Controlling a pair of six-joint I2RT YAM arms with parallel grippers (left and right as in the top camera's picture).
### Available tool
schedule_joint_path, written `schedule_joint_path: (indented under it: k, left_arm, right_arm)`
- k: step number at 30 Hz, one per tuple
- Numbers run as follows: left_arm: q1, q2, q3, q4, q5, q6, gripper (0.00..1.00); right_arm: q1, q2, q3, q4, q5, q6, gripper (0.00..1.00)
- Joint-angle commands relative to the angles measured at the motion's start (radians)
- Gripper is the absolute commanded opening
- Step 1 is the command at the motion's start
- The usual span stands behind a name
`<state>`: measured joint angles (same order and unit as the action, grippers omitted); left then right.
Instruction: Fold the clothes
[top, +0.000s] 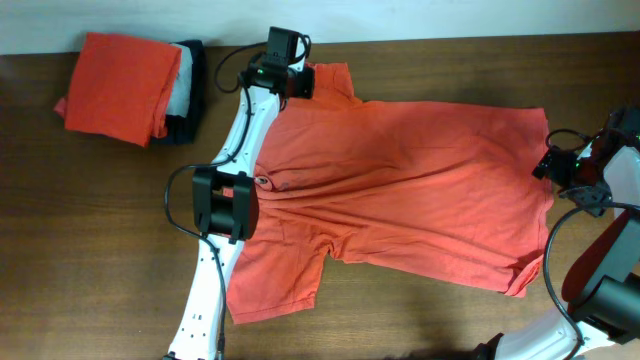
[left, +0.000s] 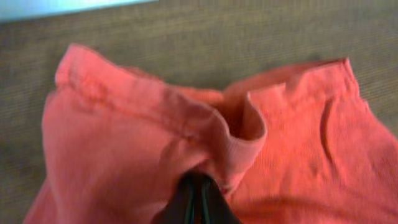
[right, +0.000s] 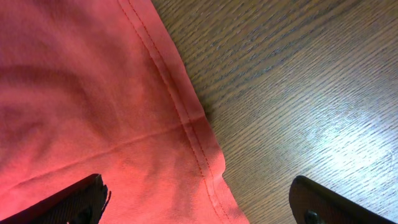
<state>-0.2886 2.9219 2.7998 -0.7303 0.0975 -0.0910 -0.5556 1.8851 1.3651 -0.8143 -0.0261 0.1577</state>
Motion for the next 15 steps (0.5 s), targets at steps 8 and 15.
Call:
schedule_joint_path:
  k: [8,15]
  left_arm:
    - [-0.001,0.005,0.061,0.156,0.006,0.043,0.12]
    - [0.03,-0.227,0.339,-0.29,-0.026,0.042,0.54]
  right_arm:
    - [-0.001,0.002,0.017,0.0,0.009,0.004,0.99]
    - [-0.001,0.002,0.017,0.0,0.009,0.004,0.99]
